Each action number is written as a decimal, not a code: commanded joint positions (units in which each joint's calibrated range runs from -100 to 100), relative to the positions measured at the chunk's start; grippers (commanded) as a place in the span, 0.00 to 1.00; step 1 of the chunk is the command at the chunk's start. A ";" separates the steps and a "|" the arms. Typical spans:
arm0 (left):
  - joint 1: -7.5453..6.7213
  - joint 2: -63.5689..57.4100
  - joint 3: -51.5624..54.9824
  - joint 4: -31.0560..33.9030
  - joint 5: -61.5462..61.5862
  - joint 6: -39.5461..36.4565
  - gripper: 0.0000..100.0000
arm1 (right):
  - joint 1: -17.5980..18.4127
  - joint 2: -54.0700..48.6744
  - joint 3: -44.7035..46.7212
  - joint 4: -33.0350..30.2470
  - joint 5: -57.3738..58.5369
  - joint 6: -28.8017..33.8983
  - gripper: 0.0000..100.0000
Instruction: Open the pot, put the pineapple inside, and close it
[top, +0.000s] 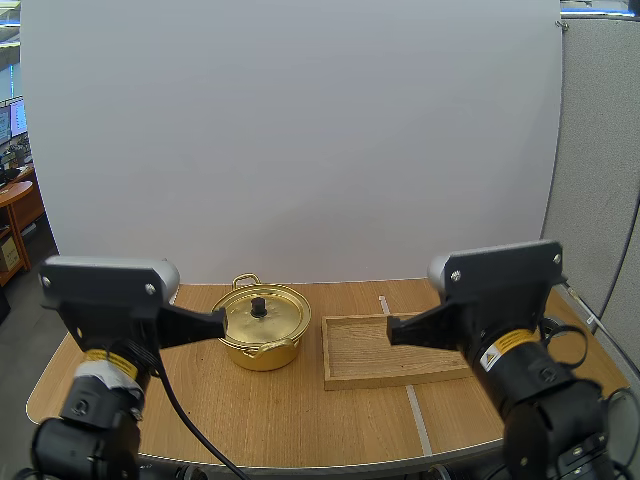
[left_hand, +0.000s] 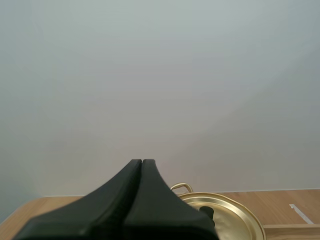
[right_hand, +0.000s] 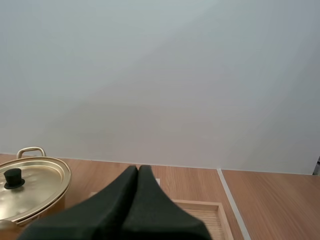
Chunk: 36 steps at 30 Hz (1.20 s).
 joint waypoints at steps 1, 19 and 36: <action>0.06 -0.19 3.55 0.92 -5.24 -0.42 0.00 | -0.26 -0.46 4.09 -0.35 -6.83 -0.36 0.00; 0.06 -0.19 7.08 -0.11 15.47 -0.76 0.00 | -0.26 -0.46 9.78 -0.35 9.51 -0.36 0.00; 0.06 -0.19 7.08 -0.22 17.51 -2.56 0.00 | -0.26 -0.46 9.78 -0.35 11.50 -0.16 0.00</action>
